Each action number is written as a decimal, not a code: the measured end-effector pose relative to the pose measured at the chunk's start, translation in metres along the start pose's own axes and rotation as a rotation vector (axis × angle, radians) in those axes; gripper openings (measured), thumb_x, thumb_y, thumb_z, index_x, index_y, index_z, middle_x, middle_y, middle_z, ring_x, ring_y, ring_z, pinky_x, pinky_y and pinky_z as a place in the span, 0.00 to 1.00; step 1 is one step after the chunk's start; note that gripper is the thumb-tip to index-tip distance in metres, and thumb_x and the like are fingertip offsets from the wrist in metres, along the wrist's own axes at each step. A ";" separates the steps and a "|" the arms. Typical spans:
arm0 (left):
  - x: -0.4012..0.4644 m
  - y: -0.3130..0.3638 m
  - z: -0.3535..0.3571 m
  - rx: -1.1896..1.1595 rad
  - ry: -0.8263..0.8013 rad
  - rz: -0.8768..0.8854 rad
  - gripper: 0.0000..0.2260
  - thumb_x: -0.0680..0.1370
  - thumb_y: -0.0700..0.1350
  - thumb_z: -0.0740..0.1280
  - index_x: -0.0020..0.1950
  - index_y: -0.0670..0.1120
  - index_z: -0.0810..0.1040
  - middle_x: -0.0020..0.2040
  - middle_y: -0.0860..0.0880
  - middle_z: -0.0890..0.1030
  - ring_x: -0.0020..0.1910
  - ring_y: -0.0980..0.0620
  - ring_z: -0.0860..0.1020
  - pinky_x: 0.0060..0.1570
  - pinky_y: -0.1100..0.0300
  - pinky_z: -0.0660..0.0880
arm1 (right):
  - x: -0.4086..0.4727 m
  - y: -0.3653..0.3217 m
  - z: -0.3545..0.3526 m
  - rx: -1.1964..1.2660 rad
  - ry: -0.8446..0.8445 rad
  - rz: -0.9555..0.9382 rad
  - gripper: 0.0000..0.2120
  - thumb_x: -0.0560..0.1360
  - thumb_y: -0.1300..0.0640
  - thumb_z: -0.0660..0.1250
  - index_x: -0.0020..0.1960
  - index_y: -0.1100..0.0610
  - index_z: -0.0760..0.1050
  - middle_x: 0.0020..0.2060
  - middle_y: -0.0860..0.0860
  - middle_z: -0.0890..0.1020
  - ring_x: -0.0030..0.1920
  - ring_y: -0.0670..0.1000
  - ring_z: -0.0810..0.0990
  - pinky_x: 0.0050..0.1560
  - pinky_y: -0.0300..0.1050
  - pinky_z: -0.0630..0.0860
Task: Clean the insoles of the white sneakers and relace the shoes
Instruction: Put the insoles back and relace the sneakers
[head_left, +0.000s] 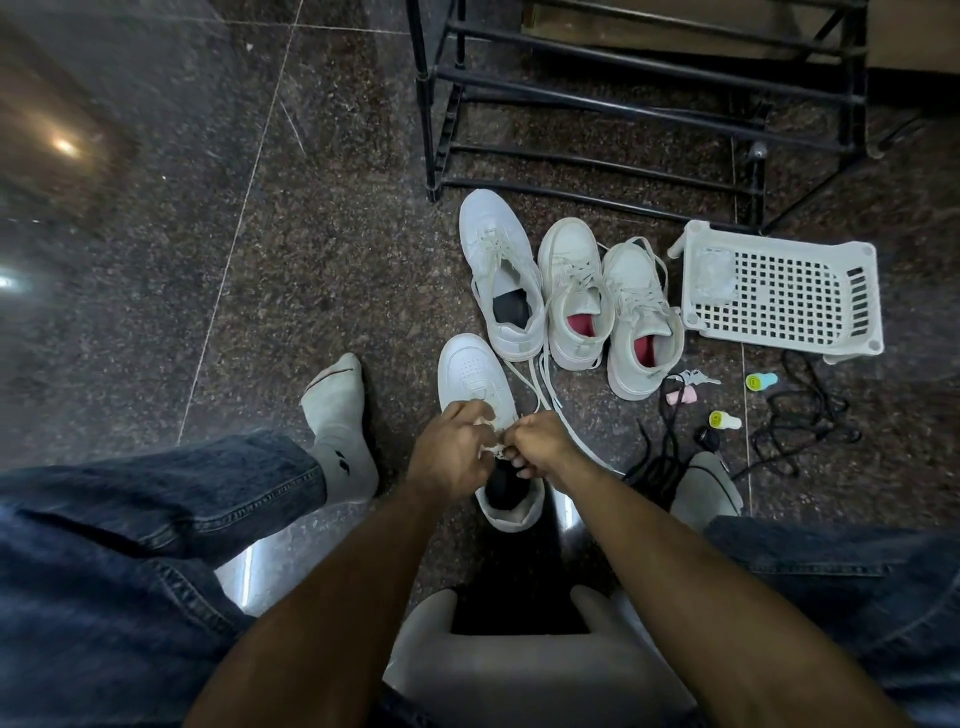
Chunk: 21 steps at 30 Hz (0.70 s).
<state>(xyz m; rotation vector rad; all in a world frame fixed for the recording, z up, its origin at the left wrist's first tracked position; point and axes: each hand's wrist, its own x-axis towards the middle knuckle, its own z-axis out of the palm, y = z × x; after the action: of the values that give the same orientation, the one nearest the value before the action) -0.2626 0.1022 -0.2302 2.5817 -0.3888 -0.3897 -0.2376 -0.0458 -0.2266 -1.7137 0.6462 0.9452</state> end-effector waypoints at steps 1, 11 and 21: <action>0.001 -0.001 -0.001 0.031 -0.006 0.058 0.07 0.68 0.42 0.70 0.44 0.48 0.84 0.54 0.53 0.80 0.58 0.50 0.75 0.48 0.55 0.74 | 0.001 -0.001 0.000 -0.007 0.015 0.002 0.05 0.73 0.64 0.67 0.38 0.59 0.76 0.28 0.53 0.76 0.25 0.48 0.72 0.27 0.39 0.69; 0.011 0.003 -0.011 -0.417 -0.088 -0.406 0.04 0.70 0.44 0.72 0.41 0.49 0.86 0.36 0.50 0.84 0.37 0.51 0.81 0.38 0.58 0.76 | 0.009 0.021 -0.006 -0.303 0.005 -0.444 0.03 0.71 0.60 0.74 0.43 0.53 0.84 0.39 0.42 0.83 0.43 0.46 0.82 0.48 0.42 0.77; 0.015 0.001 -0.009 -0.208 -0.133 -0.389 0.06 0.75 0.48 0.68 0.50 0.53 0.83 0.53 0.52 0.81 0.52 0.50 0.78 0.50 0.54 0.75 | 0.000 0.012 -0.009 -0.112 -0.135 -0.213 0.13 0.76 0.65 0.64 0.35 0.53 0.77 0.30 0.49 0.75 0.34 0.47 0.73 0.36 0.42 0.75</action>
<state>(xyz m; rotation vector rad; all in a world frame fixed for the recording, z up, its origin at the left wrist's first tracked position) -0.2461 0.1000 -0.2249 2.4256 0.1120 -0.7006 -0.2447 -0.0582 -0.2317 -1.7601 0.3199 0.9498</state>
